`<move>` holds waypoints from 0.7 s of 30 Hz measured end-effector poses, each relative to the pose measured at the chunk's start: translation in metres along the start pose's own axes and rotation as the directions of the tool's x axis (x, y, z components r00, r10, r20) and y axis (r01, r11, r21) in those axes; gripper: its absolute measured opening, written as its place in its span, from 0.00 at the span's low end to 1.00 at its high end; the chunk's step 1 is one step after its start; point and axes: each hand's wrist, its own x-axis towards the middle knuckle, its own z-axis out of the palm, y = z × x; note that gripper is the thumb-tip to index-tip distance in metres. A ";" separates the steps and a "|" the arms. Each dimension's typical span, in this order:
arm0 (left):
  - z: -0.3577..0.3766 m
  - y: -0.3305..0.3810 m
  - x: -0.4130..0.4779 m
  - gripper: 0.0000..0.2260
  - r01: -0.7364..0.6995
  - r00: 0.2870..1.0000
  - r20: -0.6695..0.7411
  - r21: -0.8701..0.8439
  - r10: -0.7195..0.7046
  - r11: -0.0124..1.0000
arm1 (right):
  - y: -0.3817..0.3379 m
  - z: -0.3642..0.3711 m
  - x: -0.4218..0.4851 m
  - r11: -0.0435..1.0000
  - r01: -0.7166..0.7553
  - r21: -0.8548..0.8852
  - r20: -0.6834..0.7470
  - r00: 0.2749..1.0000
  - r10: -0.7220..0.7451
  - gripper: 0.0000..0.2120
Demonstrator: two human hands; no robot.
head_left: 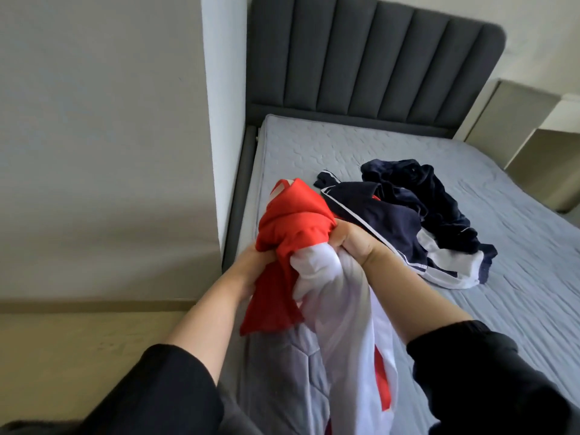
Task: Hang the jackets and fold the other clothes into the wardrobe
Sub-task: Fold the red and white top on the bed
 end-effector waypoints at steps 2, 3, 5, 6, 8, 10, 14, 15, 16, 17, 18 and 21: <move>-0.001 0.028 -0.011 0.08 -0.060 0.998 0.006 -0.034 0.060 0.998 | -0.018 0.007 -0.003 0.998 0.046 0.036 0.027 0.999 -0.047 0.14; -0.004 0.043 -0.020 0.08 -0.072 0.997 0.007 -0.053 0.072 0.996 | -0.028 0.012 -0.007 0.996 0.074 0.057 0.052 0.996 -0.077 0.12; -0.013 0.074 -0.038 0.14 -0.041 0.999 0.005 -0.064 0.042 0.997 | -0.052 0.027 -0.016 0.989 0.132 0.060 0.083 0.987 -0.137 0.11; -0.019 0.089 -0.047 0.15 -0.025 1.000 -0.002 -0.060 0.025 0.998 | -0.062 0.035 -0.018 0.986 0.163 0.041 0.095 0.982 -0.166 0.11; -0.032 0.113 -0.058 0.17 0.030 0.999 -0.029 -0.084 -0.033 0.996 | -0.083 0.054 -0.020 0.974 0.218 -0.053 0.111 0.971 -0.211 0.09; -0.049 0.140 -0.076 0.27 0.048 0.993 -0.106 -0.099 -0.058 0.994 | -0.103 0.083 -0.018 0.950 0.280 -0.140 0.147 0.955 -0.259 0.08; -0.074 0.187 -0.122 0.16 -0.020 0.983 -0.180 -0.029 0.014 0.999 | -0.136 0.136 -0.015 0.915 0.365 -0.170 0.153 0.928 -0.341 0.07; -0.080 0.198 -0.135 0.12 -0.046 0.979 -0.195 0.030 0.051 0.998 | -0.143 0.150 -0.012 0.906 0.394 -0.152 0.148 0.916 -0.374 0.18; -0.085 0.211 -0.149 0.12 -0.072 0.975 -0.204 0.087 0.088 0.994 | -0.150 0.166 -0.011 0.899 0.422 -0.117 0.173 0.900 -0.400 0.26; -0.092 0.224 -0.162 0.12 -0.099 0.967 -0.221 0.133 0.127 0.986 | -0.157 0.184 -0.014 0.891 0.445 -0.086 0.212 0.882 -0.420 0.30; -0.099 0.237 -0.176 0.13 -0.134 0.955 -0.241 0.166 0.172 0.977 | -0.165 0.202 -0.017 0.882 0.468 -0.064 0.254 0.862 -0.439 0.32; -0.121 0.271 -0.221 0.12 -0.233 0.906 -0.308 0.210 0.290 0.950 | -0.191 0.249 -0.022 0.816 0.567 -0.114 0.278 0.806 -0.522 0.22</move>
